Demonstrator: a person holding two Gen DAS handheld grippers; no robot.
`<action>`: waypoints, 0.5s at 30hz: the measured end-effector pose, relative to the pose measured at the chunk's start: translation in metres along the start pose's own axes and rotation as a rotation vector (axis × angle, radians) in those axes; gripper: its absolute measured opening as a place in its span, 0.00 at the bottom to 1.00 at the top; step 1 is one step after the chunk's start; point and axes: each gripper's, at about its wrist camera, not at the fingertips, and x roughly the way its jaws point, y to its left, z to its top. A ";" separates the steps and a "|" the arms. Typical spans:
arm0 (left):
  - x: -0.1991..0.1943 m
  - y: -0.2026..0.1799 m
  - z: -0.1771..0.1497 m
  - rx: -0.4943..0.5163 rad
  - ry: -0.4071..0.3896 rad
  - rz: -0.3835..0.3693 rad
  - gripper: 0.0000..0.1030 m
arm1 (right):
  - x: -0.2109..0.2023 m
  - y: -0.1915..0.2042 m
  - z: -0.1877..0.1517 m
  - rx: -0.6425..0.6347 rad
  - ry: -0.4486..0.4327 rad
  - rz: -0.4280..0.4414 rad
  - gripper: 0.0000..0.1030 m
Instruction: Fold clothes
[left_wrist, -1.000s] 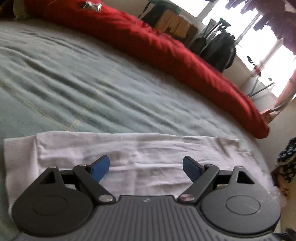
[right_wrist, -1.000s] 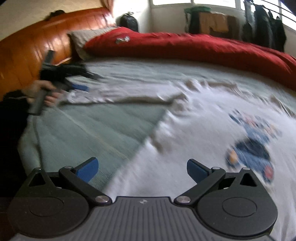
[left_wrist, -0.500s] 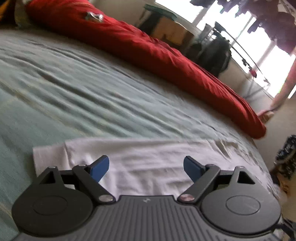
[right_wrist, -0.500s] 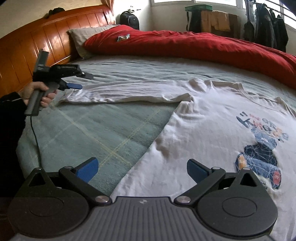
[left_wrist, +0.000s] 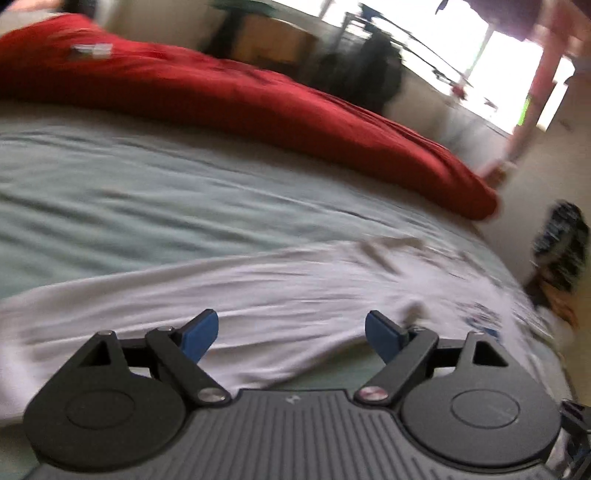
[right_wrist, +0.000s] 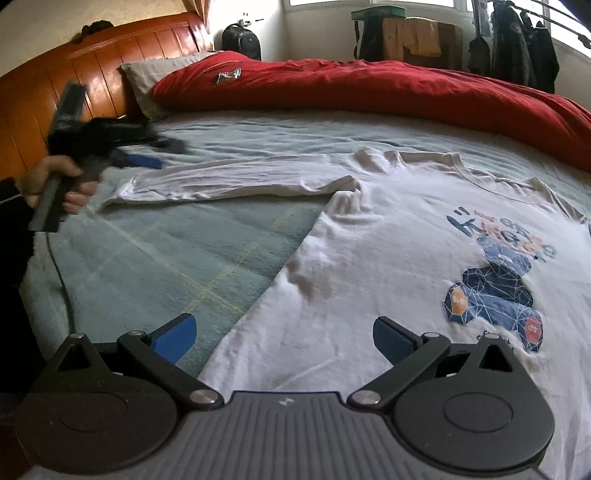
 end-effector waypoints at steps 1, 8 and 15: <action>0.012 -0.013 0.001 0.013 0.013 -0.035 0.84 | -0.002 0.000 0.000 -0.004 -0.002 -0.001 1.00; 0.089 -0.072 -0.001 0.018 0.093 -0.164 0.84 | -0.020 -0.011 -0.006 0.012 -0.014 -0.043 1.00; 0.081 -0.067 -0.018 0.063 0.136 -0.180 0.84 | -0.025 -0.033 -0.017 0.064 -0.003 -0.075 1.00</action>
